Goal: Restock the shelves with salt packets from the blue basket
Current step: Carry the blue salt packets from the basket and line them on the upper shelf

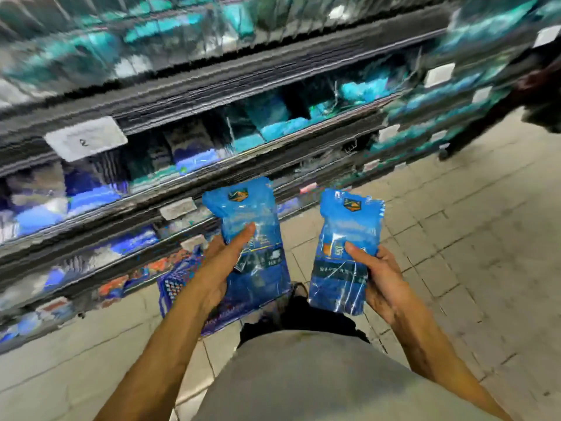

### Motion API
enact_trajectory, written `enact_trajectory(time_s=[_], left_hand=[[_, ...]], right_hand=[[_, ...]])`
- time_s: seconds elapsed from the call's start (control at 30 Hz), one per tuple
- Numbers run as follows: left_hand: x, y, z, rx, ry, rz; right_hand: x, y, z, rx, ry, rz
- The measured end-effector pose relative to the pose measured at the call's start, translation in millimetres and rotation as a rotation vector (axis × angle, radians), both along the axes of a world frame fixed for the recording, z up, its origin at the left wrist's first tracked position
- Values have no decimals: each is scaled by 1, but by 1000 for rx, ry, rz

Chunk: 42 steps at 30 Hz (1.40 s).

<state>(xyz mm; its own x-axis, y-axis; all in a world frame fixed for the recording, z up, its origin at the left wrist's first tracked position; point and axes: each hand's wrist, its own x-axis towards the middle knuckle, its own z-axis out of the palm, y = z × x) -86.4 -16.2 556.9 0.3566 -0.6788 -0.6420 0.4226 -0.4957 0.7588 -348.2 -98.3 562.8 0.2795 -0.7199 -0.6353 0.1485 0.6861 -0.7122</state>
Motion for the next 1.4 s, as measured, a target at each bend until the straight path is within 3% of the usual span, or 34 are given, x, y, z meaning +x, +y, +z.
enact_trajectory(time_s=[0.37,0.57,0.9,1.4], left_hand=[[-138,-141,34,-45,-114,-521],[-244,-218,43,-167,-181,-693],[-402,-356,103,-396,-154,-622],[-479,-607,198,-720,-195,-500]], right_hand=[[-146,1,26,-122,2,-525],[-255,-51,29,-218,59,-642],[-428,-205,90,-403,105,-502],[-492,-486,174,-676,38,-409]])
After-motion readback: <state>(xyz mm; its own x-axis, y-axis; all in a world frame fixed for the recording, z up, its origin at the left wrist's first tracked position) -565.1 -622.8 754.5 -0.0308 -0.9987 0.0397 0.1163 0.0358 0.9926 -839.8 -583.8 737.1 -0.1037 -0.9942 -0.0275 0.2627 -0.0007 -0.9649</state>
